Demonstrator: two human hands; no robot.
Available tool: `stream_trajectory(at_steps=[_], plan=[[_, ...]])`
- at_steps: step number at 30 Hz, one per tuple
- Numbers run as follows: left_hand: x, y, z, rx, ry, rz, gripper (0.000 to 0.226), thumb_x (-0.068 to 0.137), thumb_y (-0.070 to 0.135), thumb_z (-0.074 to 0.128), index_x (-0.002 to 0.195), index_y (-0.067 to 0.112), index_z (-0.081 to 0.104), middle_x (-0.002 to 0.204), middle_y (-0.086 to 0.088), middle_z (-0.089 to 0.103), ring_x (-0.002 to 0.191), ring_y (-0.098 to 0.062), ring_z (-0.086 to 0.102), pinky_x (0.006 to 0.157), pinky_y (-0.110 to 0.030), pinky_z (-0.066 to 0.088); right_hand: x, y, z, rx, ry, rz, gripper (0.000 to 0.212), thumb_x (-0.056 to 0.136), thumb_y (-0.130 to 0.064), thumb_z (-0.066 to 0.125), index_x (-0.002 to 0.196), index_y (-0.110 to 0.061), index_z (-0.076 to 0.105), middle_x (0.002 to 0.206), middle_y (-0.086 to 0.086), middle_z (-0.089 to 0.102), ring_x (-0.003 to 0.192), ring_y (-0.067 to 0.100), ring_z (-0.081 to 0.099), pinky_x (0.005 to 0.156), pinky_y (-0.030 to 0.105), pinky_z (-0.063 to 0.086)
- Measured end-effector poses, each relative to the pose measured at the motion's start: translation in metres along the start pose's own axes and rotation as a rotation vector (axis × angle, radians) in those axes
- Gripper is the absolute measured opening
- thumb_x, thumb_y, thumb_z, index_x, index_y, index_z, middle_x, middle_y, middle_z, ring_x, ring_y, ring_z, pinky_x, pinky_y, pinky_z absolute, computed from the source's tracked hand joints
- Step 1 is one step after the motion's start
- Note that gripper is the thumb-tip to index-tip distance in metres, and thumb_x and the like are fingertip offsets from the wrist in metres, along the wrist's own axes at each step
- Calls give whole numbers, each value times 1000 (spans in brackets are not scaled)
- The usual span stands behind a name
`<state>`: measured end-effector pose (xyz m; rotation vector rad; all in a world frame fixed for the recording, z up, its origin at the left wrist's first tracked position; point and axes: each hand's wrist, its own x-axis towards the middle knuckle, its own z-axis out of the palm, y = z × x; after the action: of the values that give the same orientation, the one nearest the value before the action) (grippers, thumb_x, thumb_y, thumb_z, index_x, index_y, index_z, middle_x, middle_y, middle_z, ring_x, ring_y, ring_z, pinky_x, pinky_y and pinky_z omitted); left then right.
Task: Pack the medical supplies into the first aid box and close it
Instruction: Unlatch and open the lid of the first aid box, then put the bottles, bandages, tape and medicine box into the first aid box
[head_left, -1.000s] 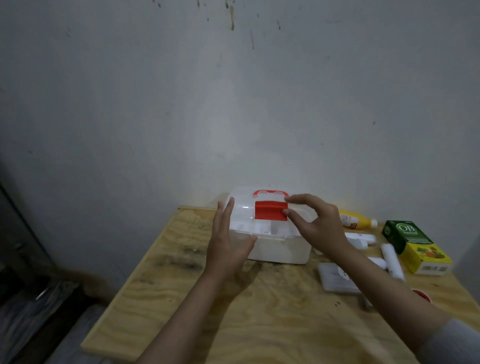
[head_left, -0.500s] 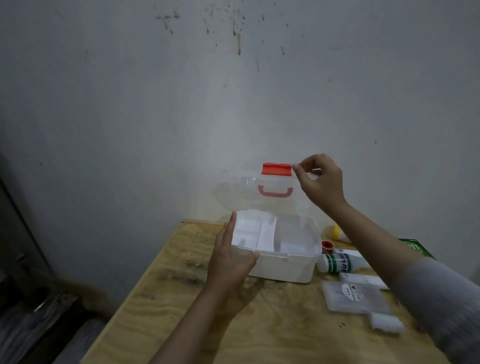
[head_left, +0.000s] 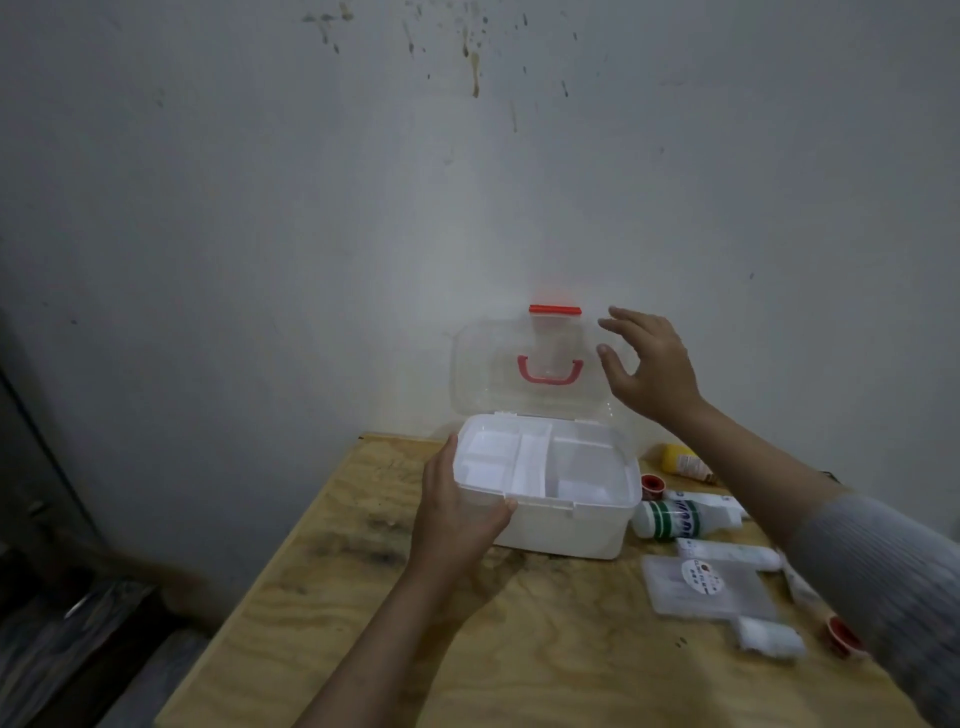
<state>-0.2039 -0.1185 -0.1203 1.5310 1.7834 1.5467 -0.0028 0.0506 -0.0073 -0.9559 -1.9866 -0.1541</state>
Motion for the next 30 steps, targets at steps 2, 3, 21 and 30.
stream_trajectory(at_steps=[2,3,21,30], plan=[[0,-2,-1,10,-6,9,94,64,52,74,139,45,19,142,11,30,127,-12,38,96,-38,49,-2,1,-5,41,-77,6,45,83,-32,54,124,-11,58,134,11,56,124,28,50,105,46,41],[0,-3,0,14,-9,13,94,65,53,73,141,44,18,142,11,30,127,-11,38,97,-39,48,-3,1,-9,60,-109,4,48,84,-32,54,127,-12,55,137,11,53,128,26,47,107,43,38],[-2,-12,19,-71,159,-11,70,83,40,64,144,26,31,150,3,34,135,-15,35,106,-44,41,-148,99,-119,-302,-393,472,28,78,-22,69,105,-17,67,105,13,64,92,30,59,75,40,51],[-4,-10,23,-74,184,-20,68,85,39,62,144,29,30,151,5,32,131,-12,34,101,-40,43,-197,126,-110,-377,-331,789,47,78,-35,65,123,-25,57,125,16,48,107,38,55,87,44,50]])
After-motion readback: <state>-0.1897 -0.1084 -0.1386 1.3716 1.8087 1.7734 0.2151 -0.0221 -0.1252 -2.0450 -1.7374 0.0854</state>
